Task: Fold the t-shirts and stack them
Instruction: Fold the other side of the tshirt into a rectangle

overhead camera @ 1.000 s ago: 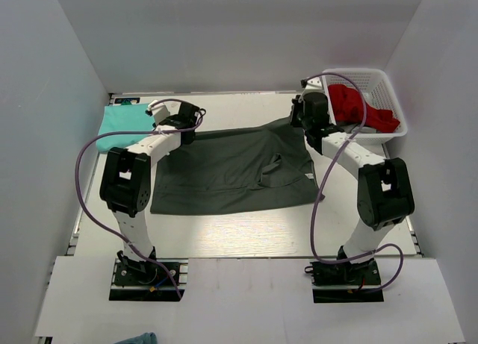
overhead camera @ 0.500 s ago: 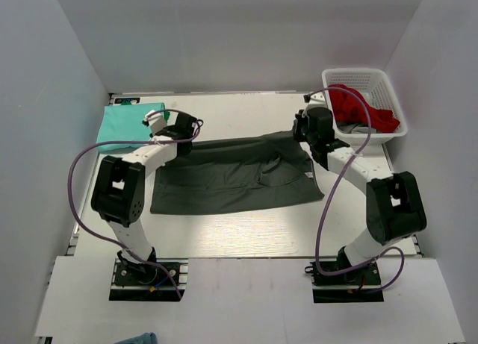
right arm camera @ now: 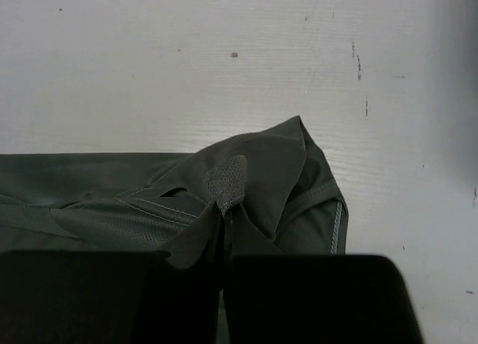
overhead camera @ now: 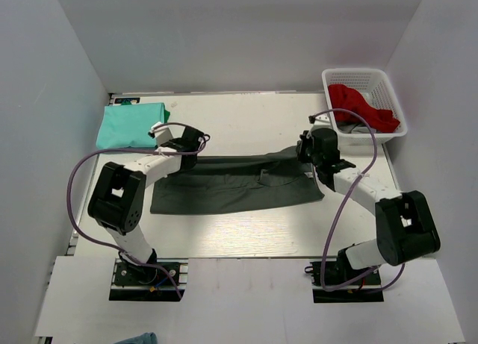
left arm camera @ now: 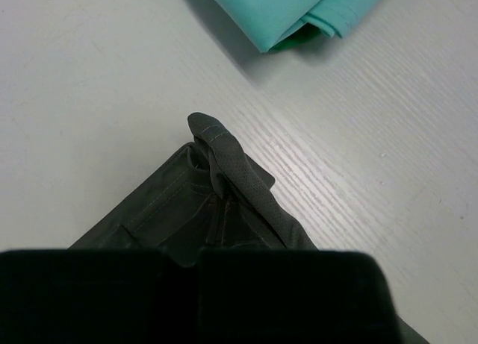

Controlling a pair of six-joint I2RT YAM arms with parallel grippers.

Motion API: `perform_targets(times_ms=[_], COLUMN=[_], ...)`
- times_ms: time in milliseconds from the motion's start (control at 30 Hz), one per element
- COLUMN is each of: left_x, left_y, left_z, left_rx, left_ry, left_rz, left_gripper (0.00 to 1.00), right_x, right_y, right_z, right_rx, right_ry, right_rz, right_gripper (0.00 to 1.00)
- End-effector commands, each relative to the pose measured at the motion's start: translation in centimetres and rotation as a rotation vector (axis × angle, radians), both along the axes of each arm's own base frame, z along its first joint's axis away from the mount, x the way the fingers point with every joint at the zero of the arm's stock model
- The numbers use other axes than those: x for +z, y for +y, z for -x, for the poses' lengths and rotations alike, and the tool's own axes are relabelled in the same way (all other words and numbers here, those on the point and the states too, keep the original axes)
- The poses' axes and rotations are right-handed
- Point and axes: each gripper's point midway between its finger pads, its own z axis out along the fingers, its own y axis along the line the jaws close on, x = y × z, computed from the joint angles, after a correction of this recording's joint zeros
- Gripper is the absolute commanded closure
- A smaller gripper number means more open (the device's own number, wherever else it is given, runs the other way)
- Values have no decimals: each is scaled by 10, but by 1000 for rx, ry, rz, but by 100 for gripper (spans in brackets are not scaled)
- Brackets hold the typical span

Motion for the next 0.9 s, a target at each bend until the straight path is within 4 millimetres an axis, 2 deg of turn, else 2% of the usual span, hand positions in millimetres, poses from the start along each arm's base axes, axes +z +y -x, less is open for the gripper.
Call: perform_targets(times_ms=[0,33,67,100,167,200,233,267,300,333,367,400,433,500,533,567,700,733,767,833,867], left_x=[18,15,17,10,7,2,-3,-2,-10,-16,-22,-20,-21,-14,-4,3,46,52,67,61,70], left_y=[8,6,4,4,0,-1,-4,-7,-1,-5,-5,-3,-9,-13,-21,-21,-34,-36,-38,-39,-37], left_z=[17,20,25,31,40,53,61,72,93,106,127,131,141,145,140,135,98,91,77,63,51], left_rx=[47,37,25,32,28,41,34,27,39,26,15,14,1,-15,-60,-68,-126,-146,-152,-142,-125], left_ry=[-48,-37,-25,-9,21,61,93,112,175,213,258,249,276,246,198,165,14,6,-36,0,-10], left_rz=[-26,-31,-37,-26,2,9,42,70,71,121,166,171,222,272,324,345,380,373,372,350,353], left_gripper=[100,100,97,85,78,75,61,55,55,32,7,6,0,0,0,0,0,0,0,0,0], right_x=[13,12,-1,-2,-22,-29,-32,-45,-47,-54,-59,-60,-52,-55,-40,-31,-7,-9,-9,-7,-8], right_y=[-7,-7,-8,-8,-10,-12,-9,-11,-14,-17,-25,-28,-31,-34,-34,-33,-29,-28,-26,-23,-23], right_z=[5,7,16,19,32,41,47,60,75,86,104,109,115,125,125,122,106,105,104,97,95], right_rx=[-38,-46,-39,-44,-59,-70,-69,-77,-71,-93,-112,-124,-130,-120,-108,-96,-99,-98,-93,-90,-91], right_ry=[-47,-42,-9,-4,66,96,112,166,179,212,223,222,207,202,151,126,75,86,86,87,92], right_rz=[-15,-33,-32,-37,-48,-60,-72,-79,-80,-86,-94,-98,-109,-113,-134,-137,-143,-145,-144,-146,-138], right_gripper=[100,100,100,100,100,97,84,74,64,50,10,10,10,10,10,10,10,10,10,10,10])
